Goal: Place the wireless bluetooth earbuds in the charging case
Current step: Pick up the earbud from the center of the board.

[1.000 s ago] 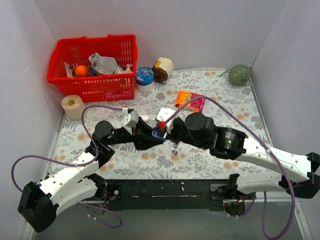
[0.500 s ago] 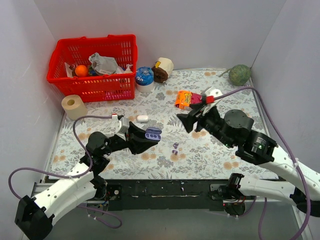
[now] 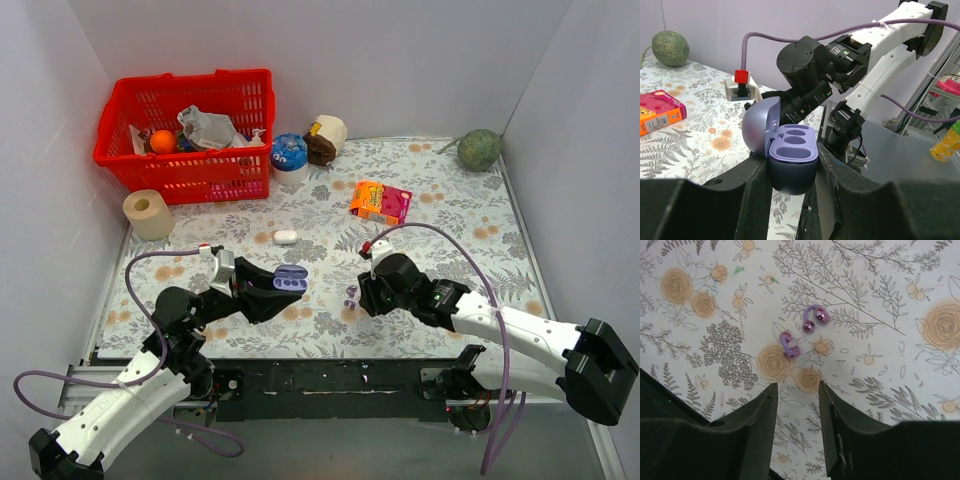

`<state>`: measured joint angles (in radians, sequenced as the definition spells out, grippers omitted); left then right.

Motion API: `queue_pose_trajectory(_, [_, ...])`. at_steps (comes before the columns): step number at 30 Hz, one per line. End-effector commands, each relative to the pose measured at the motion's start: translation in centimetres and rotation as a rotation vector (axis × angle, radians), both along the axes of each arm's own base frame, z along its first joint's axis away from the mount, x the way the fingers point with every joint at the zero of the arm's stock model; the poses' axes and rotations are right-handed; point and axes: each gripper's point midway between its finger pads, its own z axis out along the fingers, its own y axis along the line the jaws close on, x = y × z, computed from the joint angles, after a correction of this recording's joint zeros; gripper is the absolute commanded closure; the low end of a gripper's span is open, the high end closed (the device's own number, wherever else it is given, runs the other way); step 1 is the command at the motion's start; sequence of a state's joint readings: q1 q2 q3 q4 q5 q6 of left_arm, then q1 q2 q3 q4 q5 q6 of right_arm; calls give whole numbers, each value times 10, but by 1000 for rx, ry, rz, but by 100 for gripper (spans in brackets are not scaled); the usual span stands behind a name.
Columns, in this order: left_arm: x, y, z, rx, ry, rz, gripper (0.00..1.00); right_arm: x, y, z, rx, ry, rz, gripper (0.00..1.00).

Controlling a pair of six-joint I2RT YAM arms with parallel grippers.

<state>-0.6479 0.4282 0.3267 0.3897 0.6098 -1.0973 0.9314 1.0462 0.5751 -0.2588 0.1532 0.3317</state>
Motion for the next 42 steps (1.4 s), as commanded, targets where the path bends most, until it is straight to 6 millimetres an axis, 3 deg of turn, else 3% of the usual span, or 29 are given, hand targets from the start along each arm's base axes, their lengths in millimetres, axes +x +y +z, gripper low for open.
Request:
queue_pose_trajectory(1, [1,2,-10,16,43,10,100,9,37,14,124,0,42,53])
queue_pose_trajectory(9, [-1,3,-10,15,40,12,100,16,53,5,93,-1,106,50])
queue_pose_trajectory(22, [-1,3,-11,20,44,9,100,32,55,-10,-17,-26,144,55])
queue_pose_trajectory(42, [0,1,-14,28,53,5,100,33,55,-25,-56,-6,181,65])
